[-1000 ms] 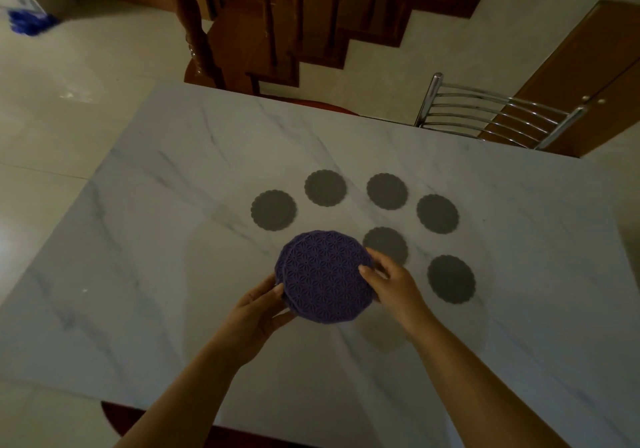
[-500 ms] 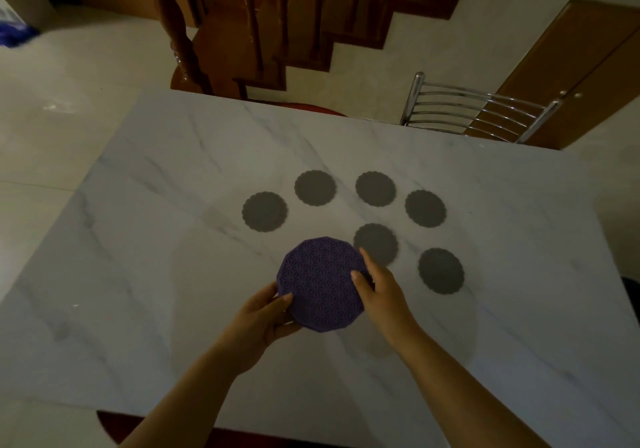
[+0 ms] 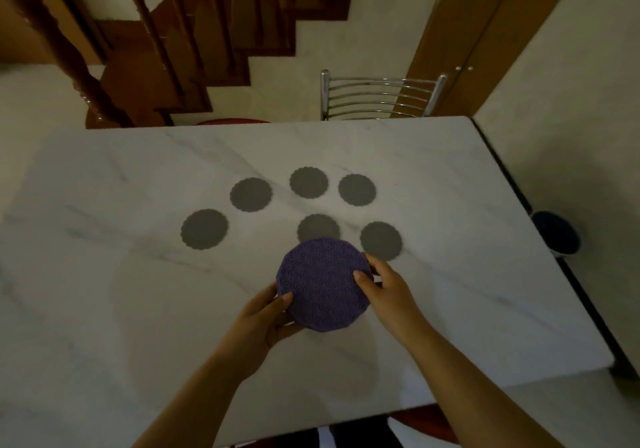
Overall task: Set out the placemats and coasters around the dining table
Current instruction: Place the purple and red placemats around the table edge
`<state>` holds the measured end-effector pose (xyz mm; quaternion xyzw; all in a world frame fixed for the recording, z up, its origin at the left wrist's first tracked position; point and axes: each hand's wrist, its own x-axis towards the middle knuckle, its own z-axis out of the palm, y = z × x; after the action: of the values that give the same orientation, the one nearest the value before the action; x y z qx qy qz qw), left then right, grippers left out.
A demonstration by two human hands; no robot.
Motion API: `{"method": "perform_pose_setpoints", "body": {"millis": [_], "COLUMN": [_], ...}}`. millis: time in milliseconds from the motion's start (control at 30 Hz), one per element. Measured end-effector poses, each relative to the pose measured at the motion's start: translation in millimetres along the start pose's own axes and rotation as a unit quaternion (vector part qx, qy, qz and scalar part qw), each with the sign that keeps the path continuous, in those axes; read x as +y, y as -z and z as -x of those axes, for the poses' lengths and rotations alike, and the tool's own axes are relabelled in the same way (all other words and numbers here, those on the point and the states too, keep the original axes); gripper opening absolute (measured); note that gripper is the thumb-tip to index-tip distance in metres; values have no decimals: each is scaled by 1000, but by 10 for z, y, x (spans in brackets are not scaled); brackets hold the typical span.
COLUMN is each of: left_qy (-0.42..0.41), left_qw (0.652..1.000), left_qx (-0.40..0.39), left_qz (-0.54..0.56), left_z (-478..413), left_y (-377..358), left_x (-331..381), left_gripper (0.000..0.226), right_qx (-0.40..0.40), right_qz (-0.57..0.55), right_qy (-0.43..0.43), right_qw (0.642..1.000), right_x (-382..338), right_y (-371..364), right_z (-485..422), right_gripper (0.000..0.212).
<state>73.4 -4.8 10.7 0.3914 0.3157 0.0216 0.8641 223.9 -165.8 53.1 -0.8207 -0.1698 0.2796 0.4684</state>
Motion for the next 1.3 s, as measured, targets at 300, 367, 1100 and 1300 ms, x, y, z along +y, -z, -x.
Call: {"method": "perform_pose_setpoints", "body": {"millis": [300,367,1100,1300], "left_qy": [-25,-38,-105,-102], "left_qw": [998,998,992,993], "left_qx": [-25,-20,23,39], "left_qz": [-48,-51,58,47], "left_z": [-33,-64,-132,-133], "left_y": [-820,-1055,-2891,-2951], "left_x": [-179,-285,-1632,-1657], "left_gripper": [43,41,34,37], "right_qx": [23,16,-15,-3], "right_qz": [-32,-30,-47,-83], "right_qy": [16,28,51,8], "right_qw": [999,999,997,996], "right_x": [249,332,1068,1112], "right_y": [775,1029,3049,3124], "right_z": [159,166,337,353], "right_gripper": [33,34,29,15]}}
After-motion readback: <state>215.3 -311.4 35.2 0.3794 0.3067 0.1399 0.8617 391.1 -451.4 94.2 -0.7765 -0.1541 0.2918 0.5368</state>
